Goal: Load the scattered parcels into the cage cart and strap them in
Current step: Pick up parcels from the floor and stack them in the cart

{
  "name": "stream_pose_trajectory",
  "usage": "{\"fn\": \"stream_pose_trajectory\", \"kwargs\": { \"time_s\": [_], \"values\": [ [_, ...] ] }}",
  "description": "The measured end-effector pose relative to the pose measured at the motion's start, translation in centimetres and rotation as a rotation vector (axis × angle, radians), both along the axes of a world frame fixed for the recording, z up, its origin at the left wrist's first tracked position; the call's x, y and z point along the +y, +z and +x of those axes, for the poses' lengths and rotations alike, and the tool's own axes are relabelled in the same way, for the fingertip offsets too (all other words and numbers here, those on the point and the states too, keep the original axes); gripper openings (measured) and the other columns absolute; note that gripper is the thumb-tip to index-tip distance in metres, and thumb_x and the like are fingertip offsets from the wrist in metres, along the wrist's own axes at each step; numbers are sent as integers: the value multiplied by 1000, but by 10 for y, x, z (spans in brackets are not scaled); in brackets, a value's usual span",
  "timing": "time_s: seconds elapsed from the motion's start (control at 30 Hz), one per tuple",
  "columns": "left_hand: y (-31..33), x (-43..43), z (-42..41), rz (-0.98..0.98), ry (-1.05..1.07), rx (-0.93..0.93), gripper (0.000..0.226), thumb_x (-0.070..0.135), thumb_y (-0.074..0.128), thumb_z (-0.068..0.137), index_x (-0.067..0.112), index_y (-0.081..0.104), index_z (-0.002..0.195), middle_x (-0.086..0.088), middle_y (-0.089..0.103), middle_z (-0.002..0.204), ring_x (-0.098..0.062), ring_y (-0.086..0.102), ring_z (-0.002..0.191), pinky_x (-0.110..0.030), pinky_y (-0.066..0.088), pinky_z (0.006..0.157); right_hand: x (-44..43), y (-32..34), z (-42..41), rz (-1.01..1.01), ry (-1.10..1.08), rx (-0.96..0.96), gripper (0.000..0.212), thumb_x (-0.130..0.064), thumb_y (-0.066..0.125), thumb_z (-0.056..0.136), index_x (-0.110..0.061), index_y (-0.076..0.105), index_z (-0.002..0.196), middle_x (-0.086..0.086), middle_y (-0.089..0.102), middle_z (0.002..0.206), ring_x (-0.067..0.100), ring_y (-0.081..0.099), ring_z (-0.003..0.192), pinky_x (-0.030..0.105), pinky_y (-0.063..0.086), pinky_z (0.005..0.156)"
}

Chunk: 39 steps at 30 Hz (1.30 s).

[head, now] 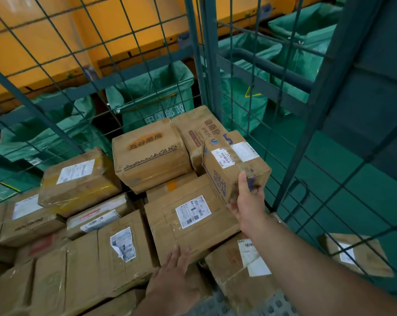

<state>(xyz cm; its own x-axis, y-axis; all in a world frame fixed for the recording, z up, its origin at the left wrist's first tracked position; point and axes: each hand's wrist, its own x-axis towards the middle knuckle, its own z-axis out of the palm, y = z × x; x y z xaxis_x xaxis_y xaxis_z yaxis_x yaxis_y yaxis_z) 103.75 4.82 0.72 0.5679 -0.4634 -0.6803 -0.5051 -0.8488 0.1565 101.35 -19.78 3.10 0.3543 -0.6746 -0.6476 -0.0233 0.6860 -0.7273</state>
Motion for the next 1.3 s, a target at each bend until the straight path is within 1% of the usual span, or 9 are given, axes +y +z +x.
{"fn": "stream_pose_trajectory", "kwargs": {
  "time_s": [0.1, 0.27, 0.5, 0.67, 0.87, 1.0, 1.13, 1.2, 1.3],
  "values": [
    [3, -2, 0, 18, 2, 5, 107, 54, 58, 81, 46, -16, 158, 16, -25, 166, -11, -10, 157, -44, 11, 127, -16, 7, 2, 53, -8, -20, 72, -54, 76, 84, -30, 40, 141, 6, 64, 123, 25, 71, 97, 41, 65, 73],
    [0, -4, 1, 35, 14, 29, 108, 56, 61, 80, 46, -13, 158, 14, -22, 168, -13, -11, 157, -47, 10, 127, -45, 7, -8, -56, 45, 88, 126, -57, 89, 67, -34, 7, 160, 4, 46, 150, 27, 53, 128, 51, 46, 109],
    [-1, -7, 7, 71, 11, 60, 109, 61, 64, 82, 45, -12, 159, 12, -21, 168, -15, -9, 157, -51, 9, 127, -27, 17, -22, -379, 259, 147, 108, -78, 83, 56, -48, 23, 140, 1, 51, 133, 18, 59, 100, 38, 50, 92],
    [5, -10, 7, 87, 24, 63, 106, 61, 62, 82, 45, -9, 159, 15, -18, 169, -12, -6, 157, -50, 10, 126, 8, 28, -18, -700, 218, 146, 84, -42, 95, 64, -35, 38, 125, -4, 25, 134, 8, 57, 100, 2, 48, 62],
    [3, -10, 10, 84, 13, 96, 109, 61, 65, 81, 45, -9, 160, 12, -20, 169, -16, -8, 158, -56, 10, 125, 3, 61, 10, -1196, 118, 62, 92, -37, 101, 52, -17, 40, 119, 15, 24, 148, 0, 35, 129, -3, 34, 100],
    [3, -11, 14, 99, 3, 117, 109, 58, 67, 83, 43, -8, 160, 9, -21, 169, -18, -10, 158, -58, 8, 125, -27, 75, 39, -1276, 126, 137, 81, -53, 94, 58, -15, 41, 104, 19, 26, 150, 34, 39, 140, 25, 38, 116],
    [4, -14, 14, 132, 15, 121, 107, 56, 66, 84, 45, -10, 159, 12, -22, 168, -16, -10, 157, -57, 7, 125, -52, 63, 62, -1189, 316, 292, 54, -59, 87, 69, -14, 61, 85, 12, 15, 163, 29, 24, 151, 22, 17, 121],
    [7, -15, 13, 138, 13, 110, 105, 54, 65, 85, 46, -9, 159, 14, -22, 168, -15, -9, 157, -56, 6, 125, -59, 51, 72, -1175, 597, 390, 60, -70, 76, 75, -29, 68, 118, 5, -5, 169, 28, 6, 157, 44, 14, 127],
    [14, -16, 11, 152, -2, 109, 104, 52, 64, 86, 45, -9, 159, 15, -21, 168, -15, -7, 158, -55, 6, 125, -55, 45, 76, -993, 859, 471, 84, -73, 59, 87, -43, 27, 158, 5, -12, 170, 33, 6, 156, 54, 20, 124]
  ]
}}
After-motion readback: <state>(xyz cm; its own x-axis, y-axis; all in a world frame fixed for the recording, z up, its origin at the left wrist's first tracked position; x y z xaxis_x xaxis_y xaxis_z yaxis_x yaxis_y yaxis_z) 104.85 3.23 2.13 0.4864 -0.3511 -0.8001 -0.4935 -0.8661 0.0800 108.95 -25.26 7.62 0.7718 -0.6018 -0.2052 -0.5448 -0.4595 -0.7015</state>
